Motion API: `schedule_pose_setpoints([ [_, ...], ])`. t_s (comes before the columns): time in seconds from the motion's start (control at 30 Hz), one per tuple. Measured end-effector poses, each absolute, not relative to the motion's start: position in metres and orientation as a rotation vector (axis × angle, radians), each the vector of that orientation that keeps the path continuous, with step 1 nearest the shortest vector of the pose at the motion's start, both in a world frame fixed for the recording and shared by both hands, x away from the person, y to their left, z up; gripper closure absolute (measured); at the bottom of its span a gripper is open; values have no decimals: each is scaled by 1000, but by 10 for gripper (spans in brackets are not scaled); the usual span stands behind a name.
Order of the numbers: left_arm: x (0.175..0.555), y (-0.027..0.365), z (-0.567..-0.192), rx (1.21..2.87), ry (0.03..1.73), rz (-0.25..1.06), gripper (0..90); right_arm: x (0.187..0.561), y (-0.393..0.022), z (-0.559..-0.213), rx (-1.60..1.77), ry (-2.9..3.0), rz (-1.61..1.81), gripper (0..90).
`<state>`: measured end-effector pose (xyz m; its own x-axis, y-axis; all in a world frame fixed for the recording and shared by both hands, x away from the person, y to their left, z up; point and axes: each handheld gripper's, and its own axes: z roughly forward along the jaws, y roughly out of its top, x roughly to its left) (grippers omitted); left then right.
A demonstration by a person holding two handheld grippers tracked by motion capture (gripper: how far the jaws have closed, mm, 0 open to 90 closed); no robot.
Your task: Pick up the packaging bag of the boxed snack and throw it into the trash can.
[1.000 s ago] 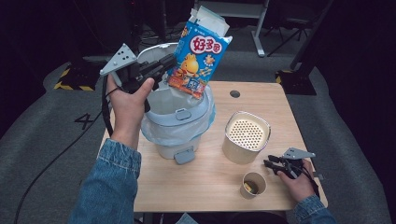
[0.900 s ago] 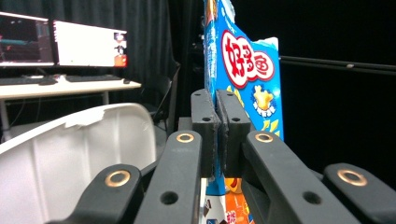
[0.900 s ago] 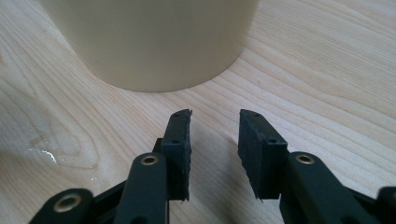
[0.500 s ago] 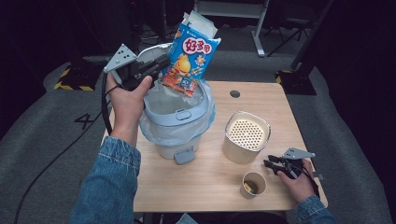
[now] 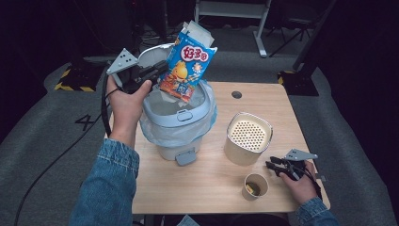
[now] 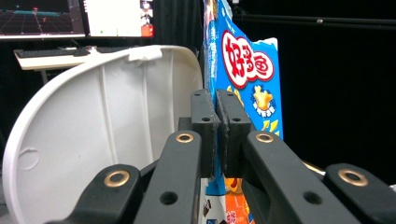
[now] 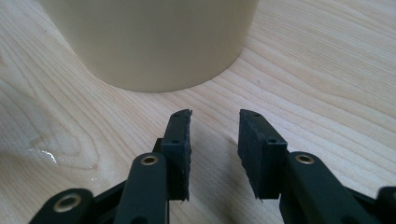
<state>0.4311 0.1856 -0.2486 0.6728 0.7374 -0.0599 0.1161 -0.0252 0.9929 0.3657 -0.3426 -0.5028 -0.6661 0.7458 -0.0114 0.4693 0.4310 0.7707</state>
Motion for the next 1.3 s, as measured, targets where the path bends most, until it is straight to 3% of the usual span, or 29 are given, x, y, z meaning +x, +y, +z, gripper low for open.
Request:
schedule_pose_setpoints([
  [0.8,428,183,-272,1562,733,526,837,366,-343,-503,1041,2339,1096,645],
  [0.87,429,182,-274,1590,769,501,745,366,-343,-503,1041,2339,1096,645],
  [0.93,428,182,-275,1632,812,518,462,366,-343,-503,1040,2339,1096,645],
  [0.97,426,183,-274,1642,823,523,412,366,-343,-503,1040,2339,1096,645],
  [1.07,420,187,-271,1628,822,532,343,366,-343,-503,1041,2340,1096,645],
  [1.3,399,194,-266,1619,767,527,325,366,-343,-503,1041,2345,1101,630],
])
